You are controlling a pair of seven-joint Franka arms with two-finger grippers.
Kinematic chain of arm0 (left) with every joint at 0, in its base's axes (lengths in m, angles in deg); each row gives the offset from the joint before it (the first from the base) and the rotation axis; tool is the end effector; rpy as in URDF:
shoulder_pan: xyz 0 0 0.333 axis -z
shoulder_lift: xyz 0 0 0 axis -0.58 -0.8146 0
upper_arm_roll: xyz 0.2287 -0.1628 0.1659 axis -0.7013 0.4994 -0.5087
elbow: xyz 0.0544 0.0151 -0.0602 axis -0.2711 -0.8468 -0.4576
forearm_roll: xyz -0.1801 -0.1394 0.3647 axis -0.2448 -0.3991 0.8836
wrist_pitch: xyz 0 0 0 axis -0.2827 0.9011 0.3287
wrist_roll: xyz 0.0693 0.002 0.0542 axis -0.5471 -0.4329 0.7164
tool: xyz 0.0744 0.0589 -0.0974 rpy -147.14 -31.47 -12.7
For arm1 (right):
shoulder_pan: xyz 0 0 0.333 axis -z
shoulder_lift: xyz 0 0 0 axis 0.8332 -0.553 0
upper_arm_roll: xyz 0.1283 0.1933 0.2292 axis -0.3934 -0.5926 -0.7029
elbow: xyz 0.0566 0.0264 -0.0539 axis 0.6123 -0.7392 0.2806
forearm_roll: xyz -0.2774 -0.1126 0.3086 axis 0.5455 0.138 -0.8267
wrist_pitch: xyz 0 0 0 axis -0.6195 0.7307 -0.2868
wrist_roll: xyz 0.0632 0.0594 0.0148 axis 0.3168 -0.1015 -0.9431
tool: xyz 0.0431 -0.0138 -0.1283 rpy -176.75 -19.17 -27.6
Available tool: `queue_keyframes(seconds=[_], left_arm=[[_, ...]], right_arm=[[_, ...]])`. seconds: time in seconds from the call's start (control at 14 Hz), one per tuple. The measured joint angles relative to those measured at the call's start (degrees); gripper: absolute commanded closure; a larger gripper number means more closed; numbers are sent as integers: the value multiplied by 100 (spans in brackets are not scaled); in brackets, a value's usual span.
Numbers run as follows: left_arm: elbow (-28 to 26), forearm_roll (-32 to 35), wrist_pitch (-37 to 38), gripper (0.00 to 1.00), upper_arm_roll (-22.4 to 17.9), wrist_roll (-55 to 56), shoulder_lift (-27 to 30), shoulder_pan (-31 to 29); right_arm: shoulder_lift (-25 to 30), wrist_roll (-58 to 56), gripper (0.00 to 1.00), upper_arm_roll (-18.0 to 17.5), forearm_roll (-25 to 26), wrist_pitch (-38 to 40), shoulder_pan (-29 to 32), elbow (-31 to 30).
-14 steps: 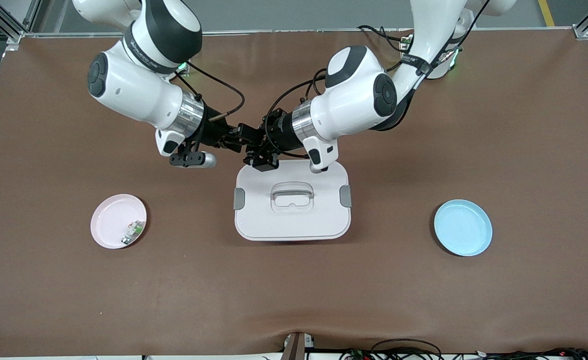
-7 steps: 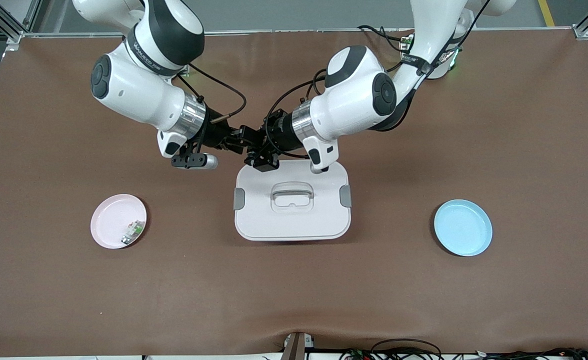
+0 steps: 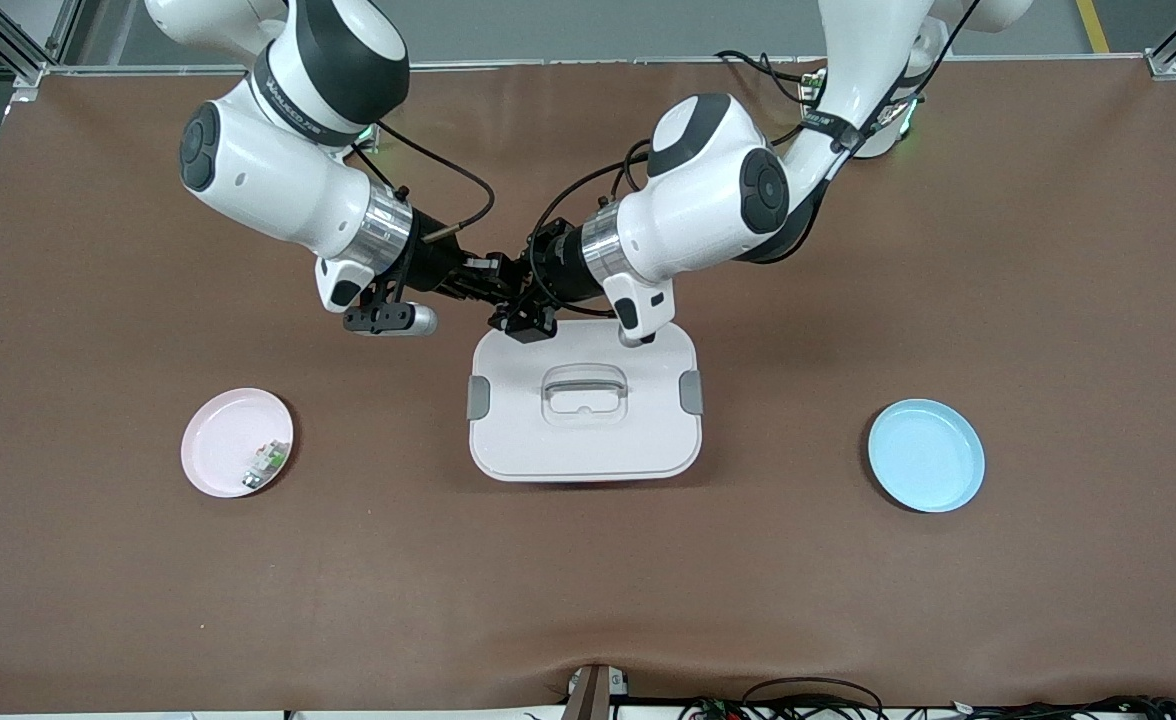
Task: Transfer orange switch to right arm and place
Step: 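Close the right gripper on the orange switch and open the left gripper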
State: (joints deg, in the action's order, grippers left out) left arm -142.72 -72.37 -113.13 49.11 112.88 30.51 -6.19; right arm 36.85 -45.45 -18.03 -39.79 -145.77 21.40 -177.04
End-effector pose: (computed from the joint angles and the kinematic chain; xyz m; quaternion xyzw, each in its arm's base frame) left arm 0.5594 -0.5573 0.4454 0.7101 0.5816 -0.2770 0.2841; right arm 0.5646 0.3711 0.4626 -0.9415 0.1129 0.0335 0.3156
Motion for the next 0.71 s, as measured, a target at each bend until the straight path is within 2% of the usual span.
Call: queue_keyframes(seconds=[0.14, 0.28, 0.43, 0.5, 0.71], left_arm=[[0, 0, 0, 48, 1, 0, 0, 0], [0, 0, 0, 25, 1, 0, 0, 0], [3, 19, 0, 19, 1, 0, 0, 0], [12, 35, 2, 1, 1, 0, 3, 0], [33, 44, 3, 0, -1, 0, 22, -2]], right_arm=[[0, 0, 100, 2, -1, 4, 0, 0], [0, 0, 100, 2, -1, 5, 0, 0], [-1, 1, 100, 4, -1, 12, 0, -1], [-3, 0, 100, 18, 3, 20, 1, -7], [-9, -28, 100, 71, 40, 30, 15, -43]])
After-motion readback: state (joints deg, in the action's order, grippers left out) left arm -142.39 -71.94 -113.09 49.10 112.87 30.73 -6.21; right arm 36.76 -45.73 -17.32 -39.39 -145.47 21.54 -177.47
